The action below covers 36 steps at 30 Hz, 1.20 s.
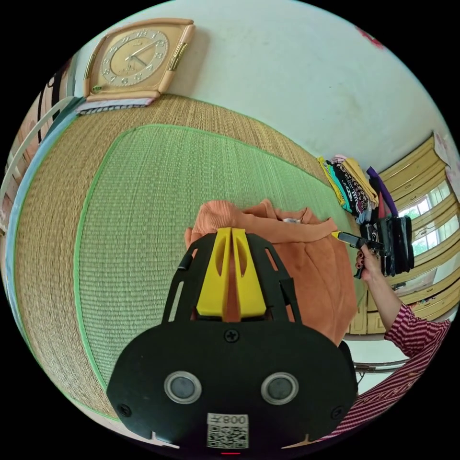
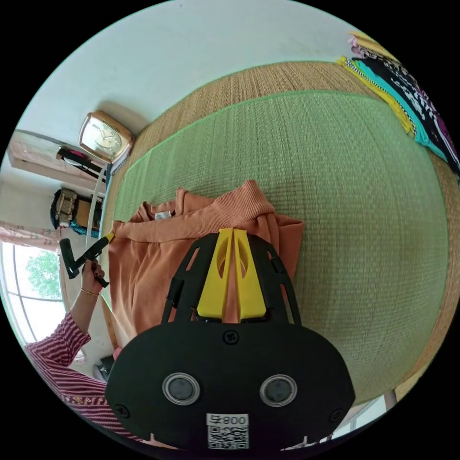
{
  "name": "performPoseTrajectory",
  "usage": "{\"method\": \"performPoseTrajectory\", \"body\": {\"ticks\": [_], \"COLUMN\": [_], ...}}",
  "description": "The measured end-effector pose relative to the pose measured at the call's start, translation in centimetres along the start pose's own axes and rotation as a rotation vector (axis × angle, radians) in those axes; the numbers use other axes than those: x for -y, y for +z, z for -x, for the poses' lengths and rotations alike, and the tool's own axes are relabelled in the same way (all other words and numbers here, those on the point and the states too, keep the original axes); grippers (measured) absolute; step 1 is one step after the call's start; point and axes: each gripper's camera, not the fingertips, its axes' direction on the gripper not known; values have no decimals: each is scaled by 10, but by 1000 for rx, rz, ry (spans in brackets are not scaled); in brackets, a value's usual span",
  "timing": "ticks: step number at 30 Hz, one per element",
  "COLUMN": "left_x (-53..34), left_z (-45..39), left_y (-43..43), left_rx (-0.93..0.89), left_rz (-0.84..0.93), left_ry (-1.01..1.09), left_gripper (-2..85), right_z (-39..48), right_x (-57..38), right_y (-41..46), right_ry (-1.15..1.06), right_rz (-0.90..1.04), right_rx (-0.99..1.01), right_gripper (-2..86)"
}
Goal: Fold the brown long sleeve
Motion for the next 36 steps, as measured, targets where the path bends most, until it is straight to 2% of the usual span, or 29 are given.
{"method": "performPoseTrajectory", "body": {"ticks": [3, 7, 9, 15, 19, 22, 24, 27, 29, 32, 36], "left_x": [11, 16, 14, -28, -47, -42, -38, -31, -22, -15, -13], "left_z": [21, 38, 40, 35, 10, -14, -27, -18, -14, -27, -26], "left_y": [25, 22, 13, 6, 43, 74, 98, 123, 116, 115, 166], "left_rx": [23, -21, -56, -273, -396, -383, -260, -238, -265, -322, -273], "left_rz": [104, 49, 22, 49, 124, 173, 248, 290, 237, 193, 323], "left_ry": [3, -63, -53, 4, 46, 120, 201, 170, 133, 186, 197], "left_gripper": [1, 0, 1, 1, 1, 1, 1, 1, 1, 2, 1], "right_z": [-9, -36, -35, -20, 42, 86, 97, 86, 77, 80, 52], "right_x": [-1, -9, -15, -68, -111, -130, -138, -146, -146, -155, -179], "right_y": [7, 3, -8, -59, -39, -4, 21, 47, 38, 12, 2], "right_ry": [5, 96, 76, -21, -164, -242, -247, -191, -132, -161, -85], "right_rz": [50, 38, 18, -54, 40, 135, 201, 249, 226, 168, 167], "right_rx": [-38, 81, 74, 195, 318, 313, 237, 209, 279, 233, 256], "right_gripper": [1, 1, 1, 0, 0, 0, 0, 0, 0, 0, 1]}}
